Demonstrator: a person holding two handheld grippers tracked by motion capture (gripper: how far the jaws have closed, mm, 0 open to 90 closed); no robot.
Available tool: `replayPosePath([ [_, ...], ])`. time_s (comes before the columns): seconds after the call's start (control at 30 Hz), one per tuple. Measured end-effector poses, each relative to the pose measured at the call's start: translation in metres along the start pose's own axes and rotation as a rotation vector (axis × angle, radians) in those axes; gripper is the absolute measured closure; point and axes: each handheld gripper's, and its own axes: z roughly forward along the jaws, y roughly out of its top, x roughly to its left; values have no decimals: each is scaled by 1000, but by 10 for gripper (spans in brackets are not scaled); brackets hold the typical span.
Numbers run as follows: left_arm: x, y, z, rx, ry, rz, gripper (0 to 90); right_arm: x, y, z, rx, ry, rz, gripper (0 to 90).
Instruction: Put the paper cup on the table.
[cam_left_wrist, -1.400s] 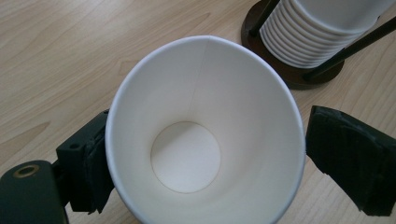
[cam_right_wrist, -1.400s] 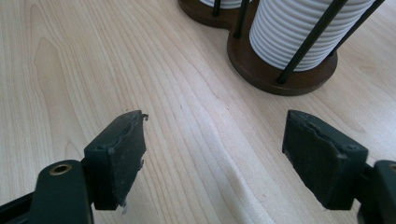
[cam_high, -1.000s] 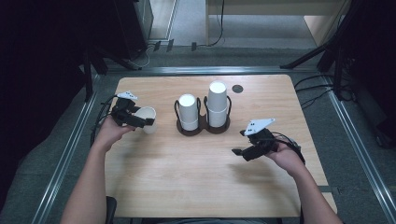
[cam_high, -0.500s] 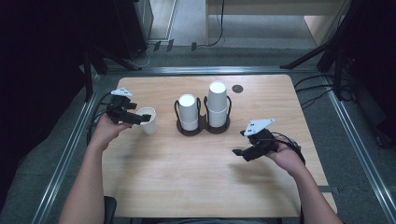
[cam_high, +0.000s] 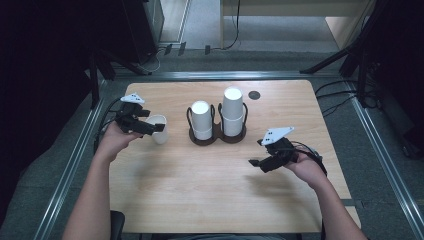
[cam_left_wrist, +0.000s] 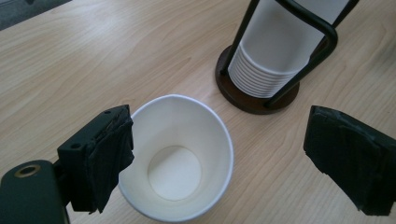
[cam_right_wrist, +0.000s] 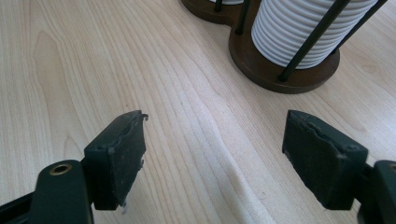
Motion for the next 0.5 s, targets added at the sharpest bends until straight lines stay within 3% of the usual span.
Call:
replayPosePath([
  [0.33, -12, -7, 4, 23, -47, 4, 83, -2, 6, 3, -1, 13, -11, 217],
  [0.5, -22, -9, 6, 18, -57, 24, 83, -2, 9, 5, -3, 20, -15, 217],
])
